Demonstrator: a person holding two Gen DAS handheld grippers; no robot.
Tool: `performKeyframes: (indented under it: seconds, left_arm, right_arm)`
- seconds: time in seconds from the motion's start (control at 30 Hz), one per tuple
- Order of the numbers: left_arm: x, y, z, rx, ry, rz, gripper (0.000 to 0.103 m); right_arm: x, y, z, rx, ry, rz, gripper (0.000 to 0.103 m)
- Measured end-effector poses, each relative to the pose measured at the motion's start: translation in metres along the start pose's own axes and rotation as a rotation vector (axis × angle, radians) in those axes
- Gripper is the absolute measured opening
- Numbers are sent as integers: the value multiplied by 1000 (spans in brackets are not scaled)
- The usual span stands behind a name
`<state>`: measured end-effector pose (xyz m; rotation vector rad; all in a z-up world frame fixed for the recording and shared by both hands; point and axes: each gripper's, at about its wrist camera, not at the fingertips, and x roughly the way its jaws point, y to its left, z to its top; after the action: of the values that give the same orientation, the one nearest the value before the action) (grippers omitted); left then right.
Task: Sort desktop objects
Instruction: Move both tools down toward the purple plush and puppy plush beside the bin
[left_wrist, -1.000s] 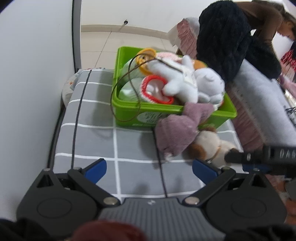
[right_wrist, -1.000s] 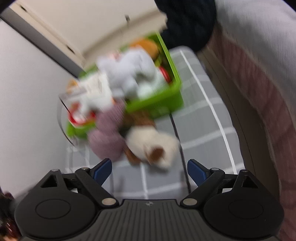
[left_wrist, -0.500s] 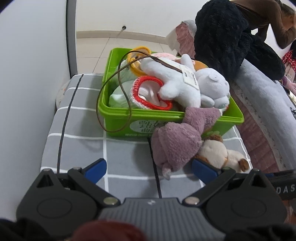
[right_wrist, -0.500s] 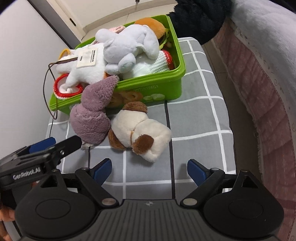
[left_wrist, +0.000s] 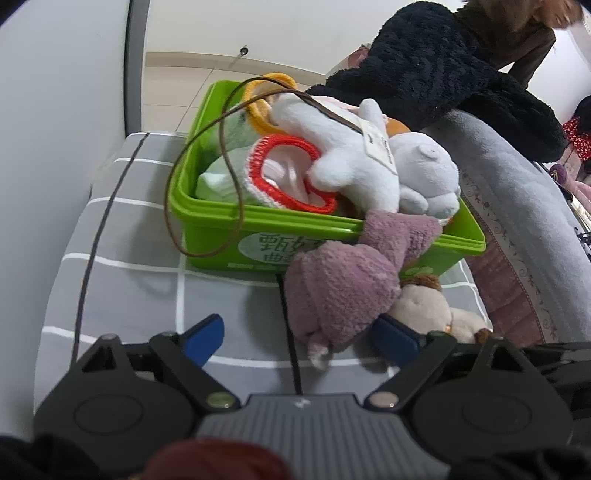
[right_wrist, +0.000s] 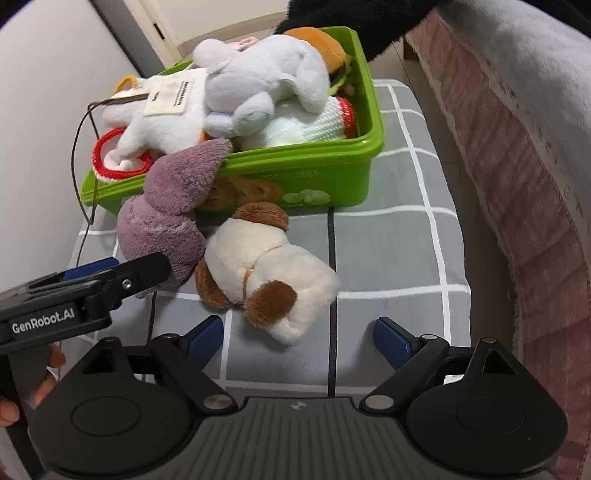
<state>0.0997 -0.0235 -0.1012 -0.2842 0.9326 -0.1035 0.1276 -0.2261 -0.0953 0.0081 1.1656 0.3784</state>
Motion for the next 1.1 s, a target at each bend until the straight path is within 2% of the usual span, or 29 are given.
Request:
performKeyframes:
  seconds: [0.2,0.43,0.6,0.8,0.97,1.1]
  left_arm:
    - [3,-7,-3,20,-11,3,84]
    - [5,-8,-4,22,-10,12,84]
    - [3,-8,-5,13,-11,22,86]
    - [4,-8,0,28,-12,19,87]
    - [10,-13,5,73,-12,16,87]
    - [14,-13,8,73,-10,8,86]
  right_arm:
    - [2,13,-4,-61,-13,-30,88]
    - [1,21,-6,-80,-26,-39,81]
    - [0,23,-8,-86,-27,-52,80]
    - [0,24,-7,-88,-31,-56,79]
    - [0,27,-11,-103,-40,-73,73]
    - [-4,19,-16,-107,-47,-75,71]
